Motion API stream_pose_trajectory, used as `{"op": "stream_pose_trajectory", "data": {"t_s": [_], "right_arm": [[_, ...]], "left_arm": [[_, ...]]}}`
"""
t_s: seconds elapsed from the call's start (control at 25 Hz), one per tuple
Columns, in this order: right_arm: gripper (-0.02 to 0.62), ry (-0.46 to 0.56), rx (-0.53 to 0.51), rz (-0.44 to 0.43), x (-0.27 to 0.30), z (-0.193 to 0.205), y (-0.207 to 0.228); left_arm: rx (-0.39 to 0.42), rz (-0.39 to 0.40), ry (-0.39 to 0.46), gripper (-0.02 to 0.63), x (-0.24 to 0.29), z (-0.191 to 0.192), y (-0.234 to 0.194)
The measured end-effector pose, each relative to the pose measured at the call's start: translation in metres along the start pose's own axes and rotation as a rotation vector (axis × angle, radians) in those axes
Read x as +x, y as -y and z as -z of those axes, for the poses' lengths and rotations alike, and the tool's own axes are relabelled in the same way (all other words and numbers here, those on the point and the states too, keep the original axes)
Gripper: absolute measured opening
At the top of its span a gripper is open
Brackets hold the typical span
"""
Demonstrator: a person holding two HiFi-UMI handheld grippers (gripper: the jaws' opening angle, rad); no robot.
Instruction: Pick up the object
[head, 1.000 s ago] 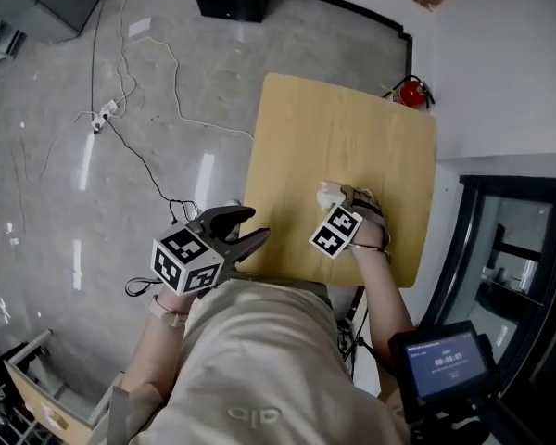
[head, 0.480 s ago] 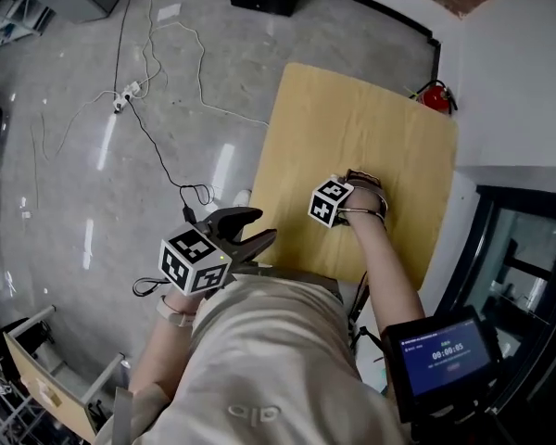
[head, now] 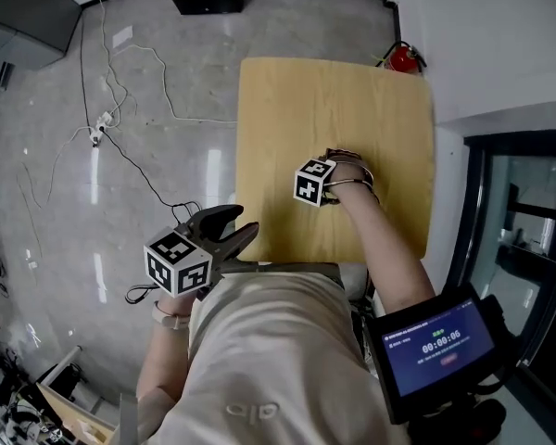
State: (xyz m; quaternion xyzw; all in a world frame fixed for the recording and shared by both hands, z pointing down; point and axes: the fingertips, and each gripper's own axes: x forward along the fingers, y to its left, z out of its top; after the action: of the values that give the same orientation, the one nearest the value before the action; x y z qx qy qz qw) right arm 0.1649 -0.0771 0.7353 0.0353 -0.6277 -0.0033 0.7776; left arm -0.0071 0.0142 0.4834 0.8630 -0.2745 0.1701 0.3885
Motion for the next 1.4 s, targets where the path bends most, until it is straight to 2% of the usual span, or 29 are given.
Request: {"op": "stream_pose_trajectory", "data": {"t_s": [0.28, 0.48, 1.12, 1.2, 1.4], "right_arm": [[0.216, -0.022, 0.063, 0.020, -0.002, -0.001, -0.001], [0.206, 0.028, 0.053, -0.004, -0.001, -0.001, -0.003], [0.199, 0.050, 0.140, -0.004, 0.006, 0.008, 0.005], [0.199, 0.078, 0.166, 0.002, 0.002, 0.003, 0.004], [0.199, 0.225, 0.254, -0.008, -0.020, -0.034, 0.005]], "left_arm": [[0.002, 0.023, -0.026, 0.179, 0.004, 0.005, 0.001], [0.012, 0.036, -0.046, 0.179, 0.010, 0.009, 0.002], [0.000, 0.038, -0.018, 0.179, 0.019, 0.003, -0.005], [0.002, 0.040, -0.011, 0.179, 0.017, 0.000, -0.008], [0.007, 0.037, -0.005, 0.179, 0.017, -0.003, -0.029]]}}
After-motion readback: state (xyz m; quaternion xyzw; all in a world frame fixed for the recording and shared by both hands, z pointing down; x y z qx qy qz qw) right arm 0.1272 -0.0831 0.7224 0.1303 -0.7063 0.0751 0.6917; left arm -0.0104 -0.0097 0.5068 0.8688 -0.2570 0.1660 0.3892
